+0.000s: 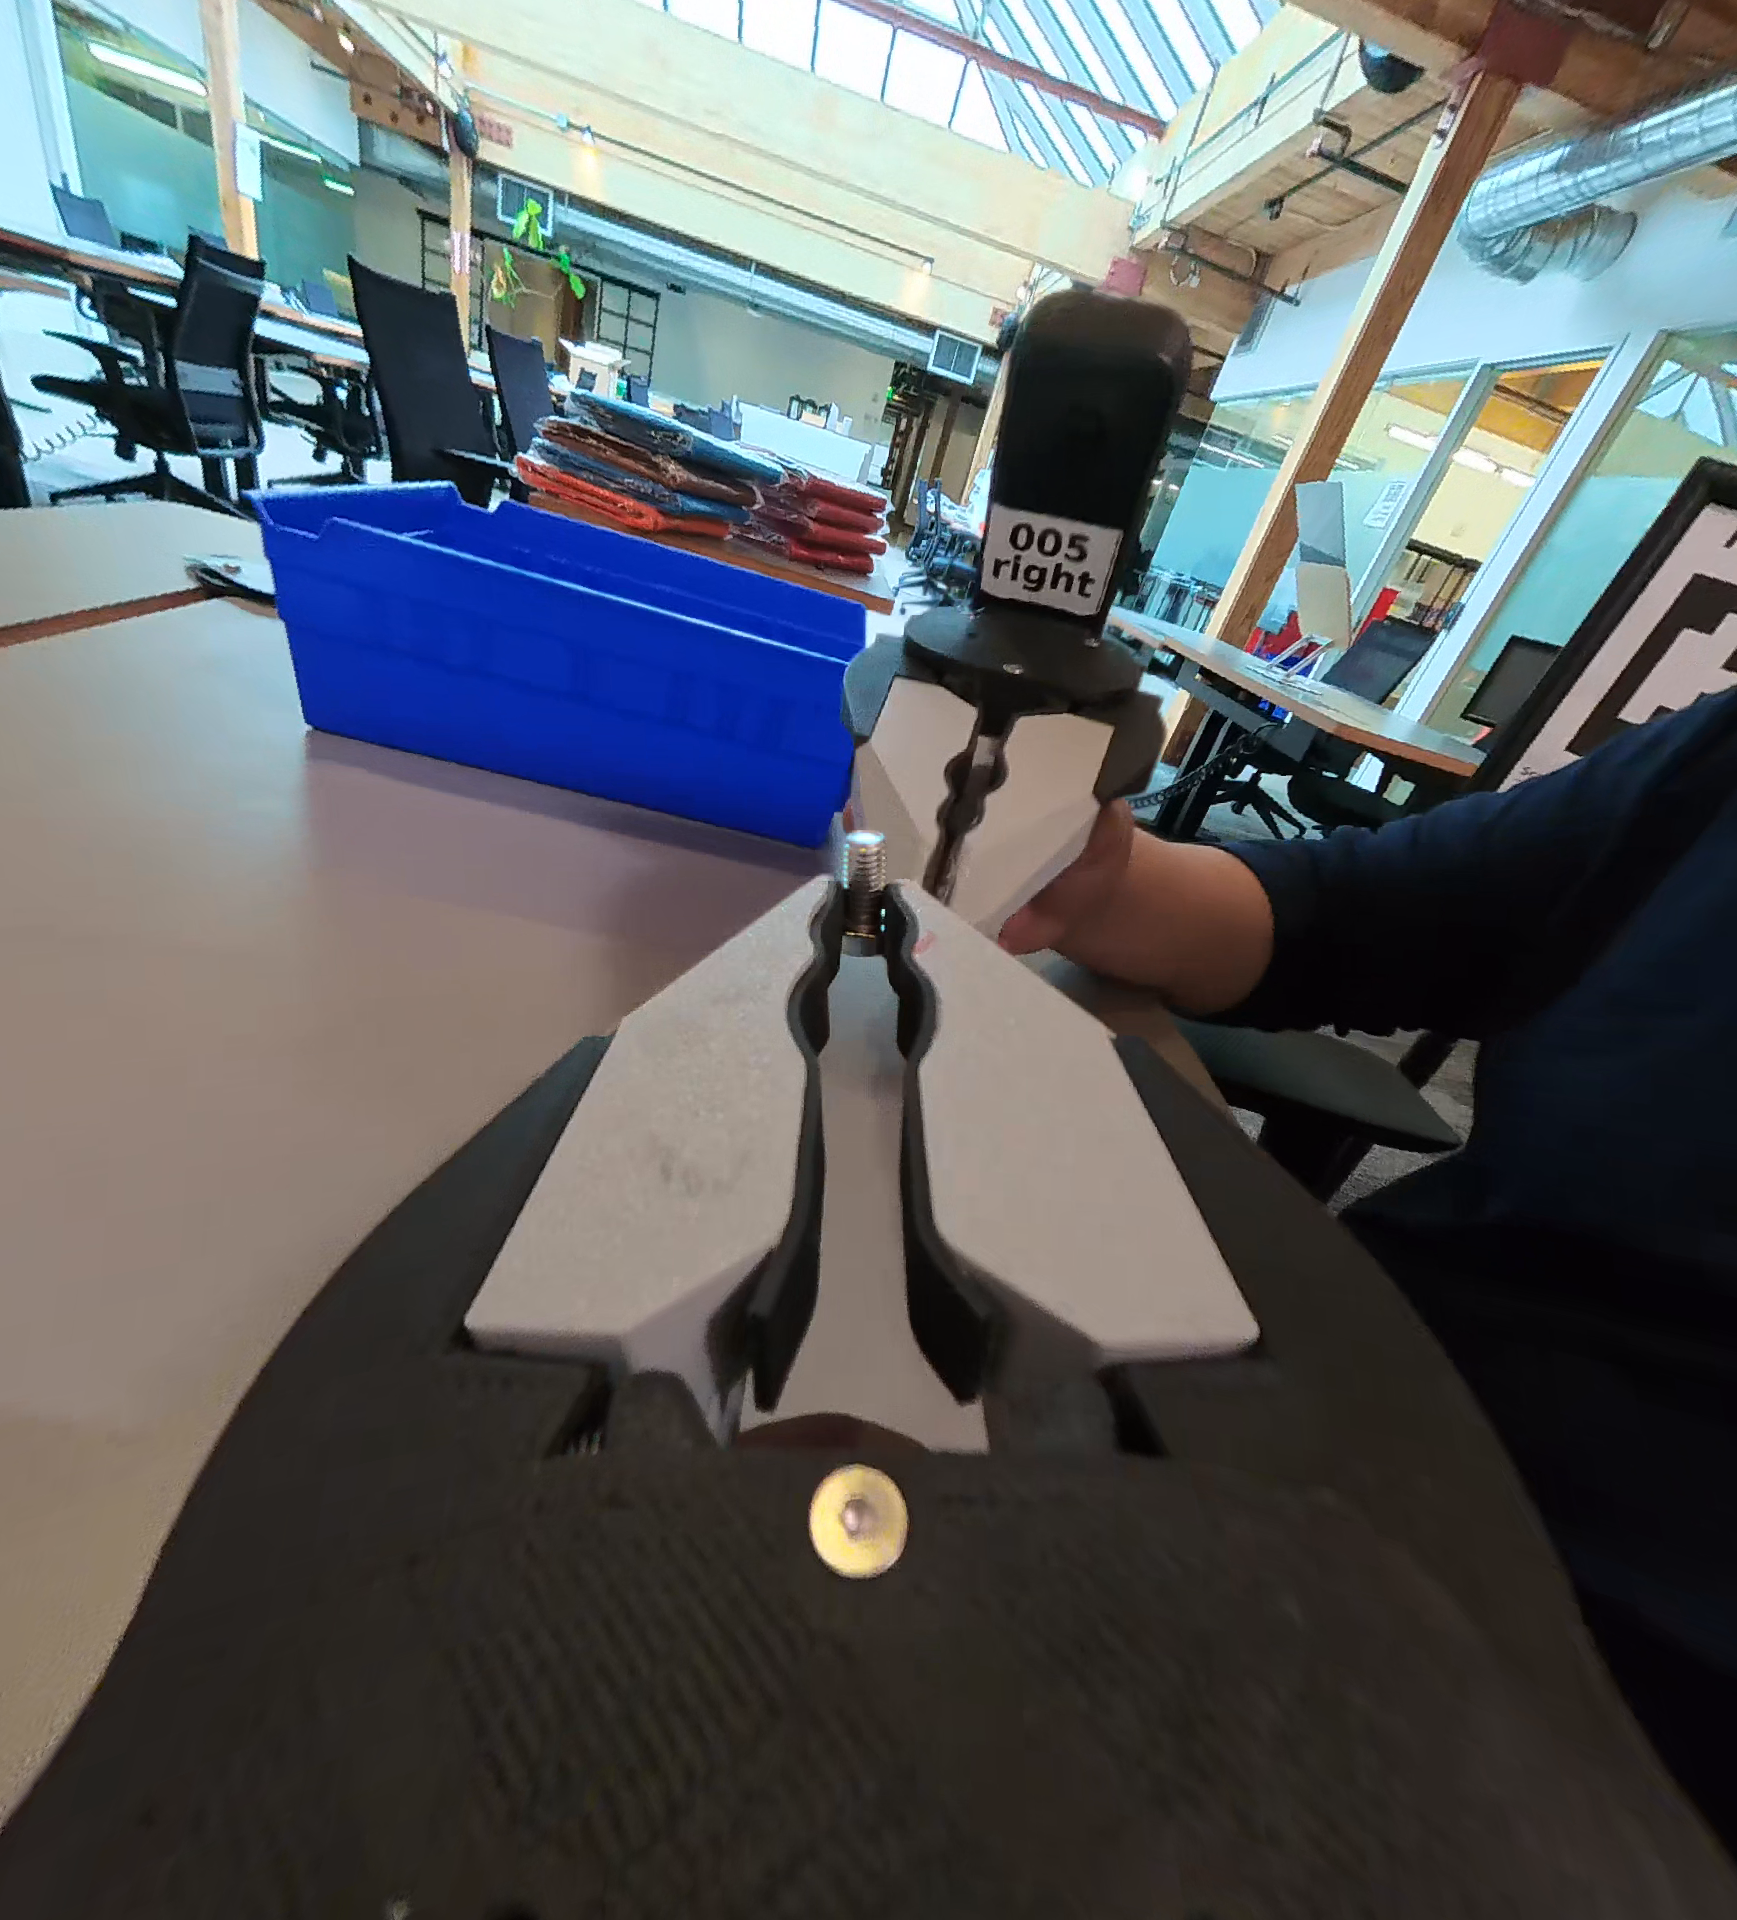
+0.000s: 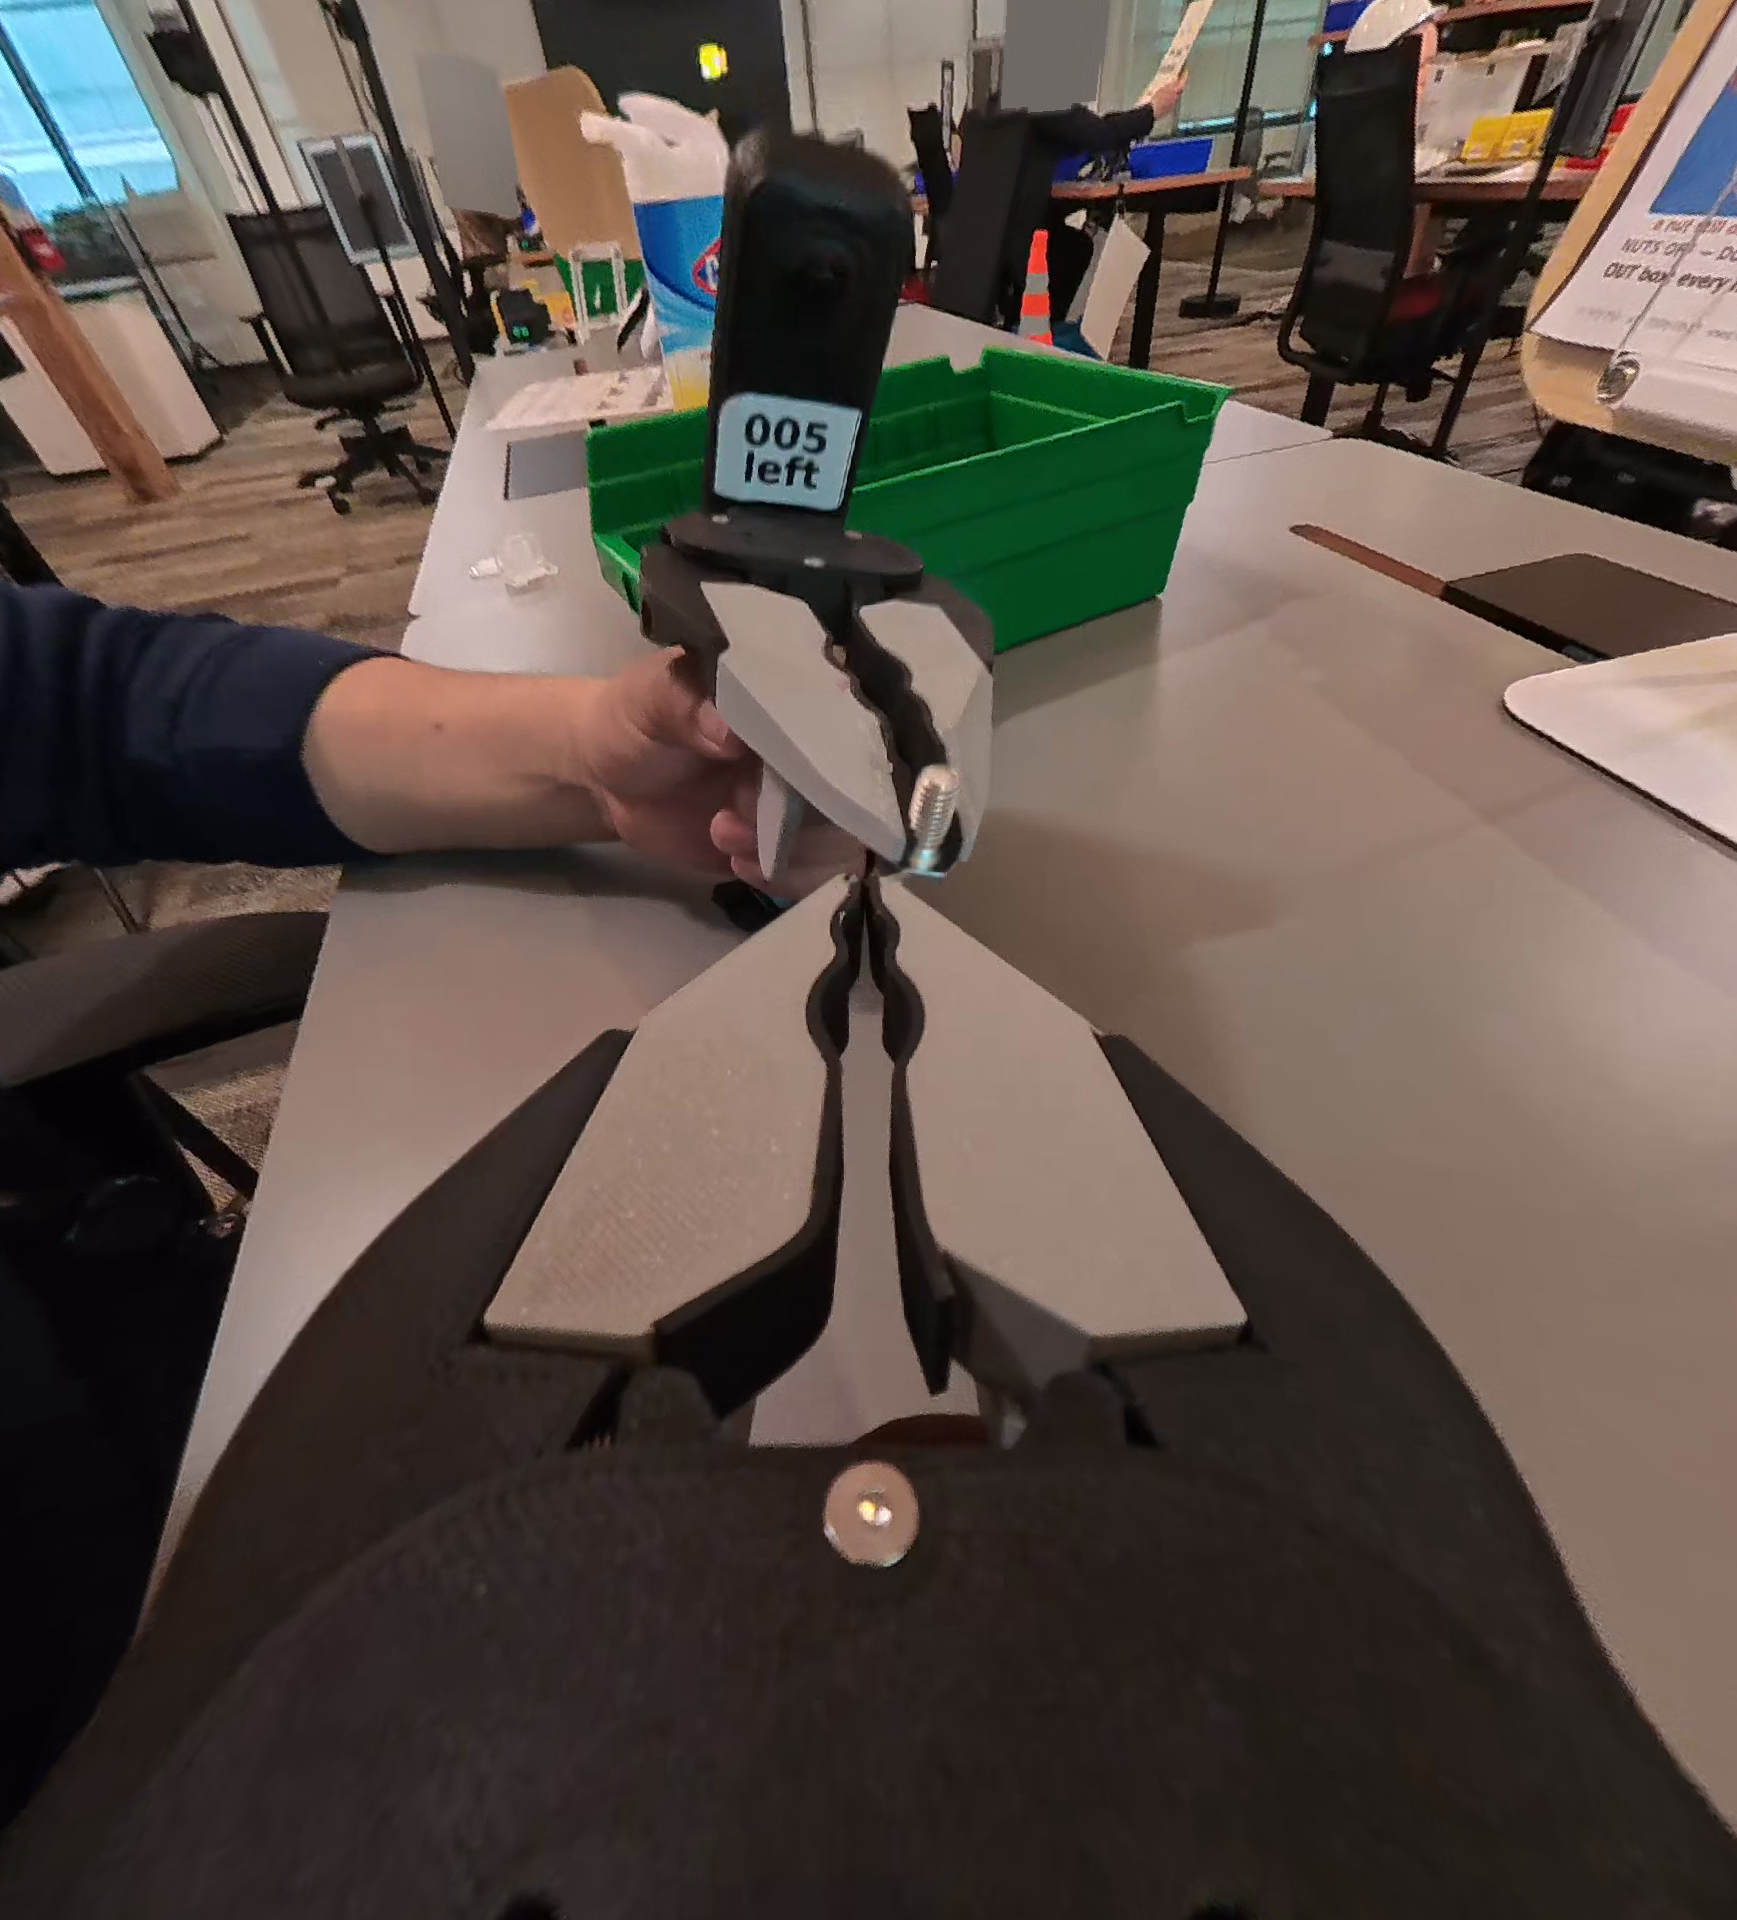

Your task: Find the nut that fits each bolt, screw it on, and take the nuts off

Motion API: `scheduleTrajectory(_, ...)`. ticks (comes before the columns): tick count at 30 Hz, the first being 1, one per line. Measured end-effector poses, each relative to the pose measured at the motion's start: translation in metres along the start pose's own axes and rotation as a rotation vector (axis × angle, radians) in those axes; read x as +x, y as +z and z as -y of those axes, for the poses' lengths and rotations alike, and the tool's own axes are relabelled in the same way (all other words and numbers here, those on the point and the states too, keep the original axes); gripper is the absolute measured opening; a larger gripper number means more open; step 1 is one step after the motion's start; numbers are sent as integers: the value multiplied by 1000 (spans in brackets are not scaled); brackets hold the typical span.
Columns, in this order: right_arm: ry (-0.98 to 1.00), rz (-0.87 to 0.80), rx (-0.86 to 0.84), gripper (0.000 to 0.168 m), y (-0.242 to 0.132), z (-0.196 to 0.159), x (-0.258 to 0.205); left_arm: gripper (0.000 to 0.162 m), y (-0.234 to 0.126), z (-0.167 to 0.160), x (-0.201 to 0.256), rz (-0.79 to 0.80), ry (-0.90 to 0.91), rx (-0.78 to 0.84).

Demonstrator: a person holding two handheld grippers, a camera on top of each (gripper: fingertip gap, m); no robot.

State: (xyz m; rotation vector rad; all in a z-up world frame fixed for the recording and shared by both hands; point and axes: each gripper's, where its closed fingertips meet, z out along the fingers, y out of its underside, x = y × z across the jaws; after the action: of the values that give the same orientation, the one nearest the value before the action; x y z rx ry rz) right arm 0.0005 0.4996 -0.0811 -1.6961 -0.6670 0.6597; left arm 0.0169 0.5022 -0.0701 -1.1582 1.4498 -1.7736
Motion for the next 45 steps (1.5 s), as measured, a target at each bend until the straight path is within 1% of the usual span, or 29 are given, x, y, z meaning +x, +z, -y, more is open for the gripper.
scheduleTrajectory(5,17,-16,36,0,-6,6,5,5,1,-1,0,-18,-45,10)
scheduleTrajectory(8,-3,15,13,0,-7,3,0,5,2,1,2,-27,-50,30)
scheduleTrajectory(13,-8,-22,-23,0,-2,-4,4,5,3,1,4,-33,-41,28)
scheduleTrajectory(16,8,-21,-9,0,-3,-2,5,5,3,2,4,-44,-60,38)
scheduleTrajectory(32,11,-47,-28,0,-2,-7,10,5,3,-4,0,-5,-39,-12)
scheduleTrajectory(36,38,-5,-13,0,-3,-5,5,5,0,-1,-1,10,-16,-10)
scheduleTrajectory(38,60,16,-37,3,-2,-10,4,5,-3,2,-2,16,-9,2)
scheduleTrajectory(40,83,87,-98,6,1,-21,-7,5,-8,5,-4,21,-4,11)
scheduleTrajectory(43,93,217,-258,16,8,-50,-33,5,-16,12,-8,32,16,35)
scheduleTrajectory(45,29,244,-344,15,13,-67,-46,5,-22,15,-11,42,43,47)
